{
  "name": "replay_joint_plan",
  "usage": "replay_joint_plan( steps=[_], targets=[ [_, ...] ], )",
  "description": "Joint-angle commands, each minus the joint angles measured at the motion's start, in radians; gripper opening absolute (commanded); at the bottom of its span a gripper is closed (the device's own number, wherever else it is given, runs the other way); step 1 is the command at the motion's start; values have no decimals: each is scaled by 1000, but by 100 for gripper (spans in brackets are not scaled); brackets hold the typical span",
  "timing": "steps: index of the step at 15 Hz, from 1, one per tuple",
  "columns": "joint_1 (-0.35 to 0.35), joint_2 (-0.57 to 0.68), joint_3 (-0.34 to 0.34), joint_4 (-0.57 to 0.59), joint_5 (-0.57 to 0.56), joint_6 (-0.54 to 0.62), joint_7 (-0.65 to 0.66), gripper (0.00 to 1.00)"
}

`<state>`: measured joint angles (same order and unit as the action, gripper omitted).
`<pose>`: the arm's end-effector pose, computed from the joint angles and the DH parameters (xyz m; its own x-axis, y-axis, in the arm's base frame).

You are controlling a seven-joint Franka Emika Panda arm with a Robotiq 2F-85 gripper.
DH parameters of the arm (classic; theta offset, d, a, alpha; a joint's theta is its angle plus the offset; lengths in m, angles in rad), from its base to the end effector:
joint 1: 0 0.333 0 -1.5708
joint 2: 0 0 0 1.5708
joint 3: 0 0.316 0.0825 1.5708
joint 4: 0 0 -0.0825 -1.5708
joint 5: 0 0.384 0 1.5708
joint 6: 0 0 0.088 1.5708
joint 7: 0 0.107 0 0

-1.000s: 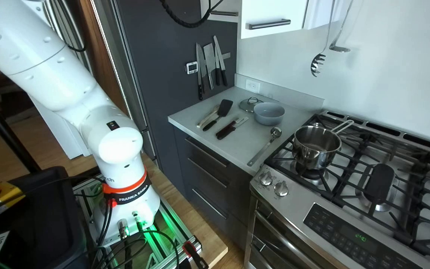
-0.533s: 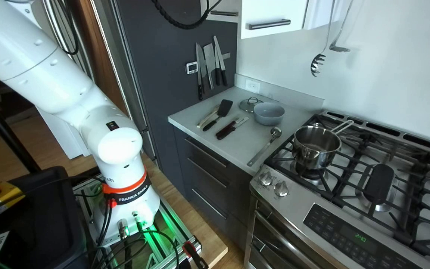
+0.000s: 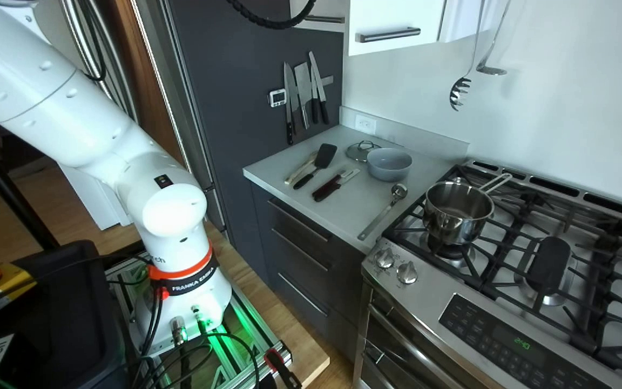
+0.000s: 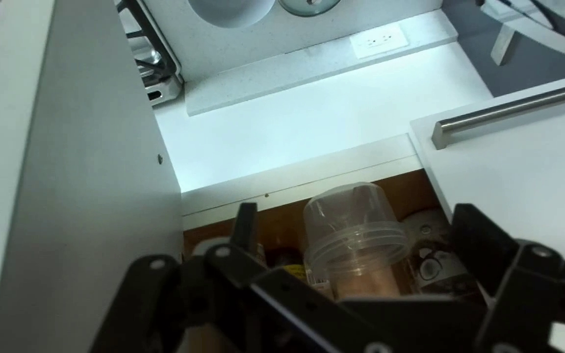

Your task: Open the top right cabinet door, then put the cup in the cabinet

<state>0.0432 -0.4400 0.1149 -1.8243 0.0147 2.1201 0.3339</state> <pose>0.4322 0.0871 0.7844 0.7398 -0.1975 0.6431 -0.0986 -0.9775 -0.1867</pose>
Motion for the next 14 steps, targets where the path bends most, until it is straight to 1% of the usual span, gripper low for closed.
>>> replay_joint_plan(
  steps=[1, 4, 6, 9, 12, 14],
  targets=[
    [38, -82, -50, -12, 100, -117, -127, 100],
    [37, -141, -66, -11, 116, -227, -189, 100],
    [26, -185, -70, -16, 92, -284, -230, 100],
    [13, -252, -74, -41, 59, -300, -290, 100],
    [46, -305, -113, -61, 116, -302, -359, 100],
    [55, -333, -128, -67, 140, -327, -374, 100]
  ],
)
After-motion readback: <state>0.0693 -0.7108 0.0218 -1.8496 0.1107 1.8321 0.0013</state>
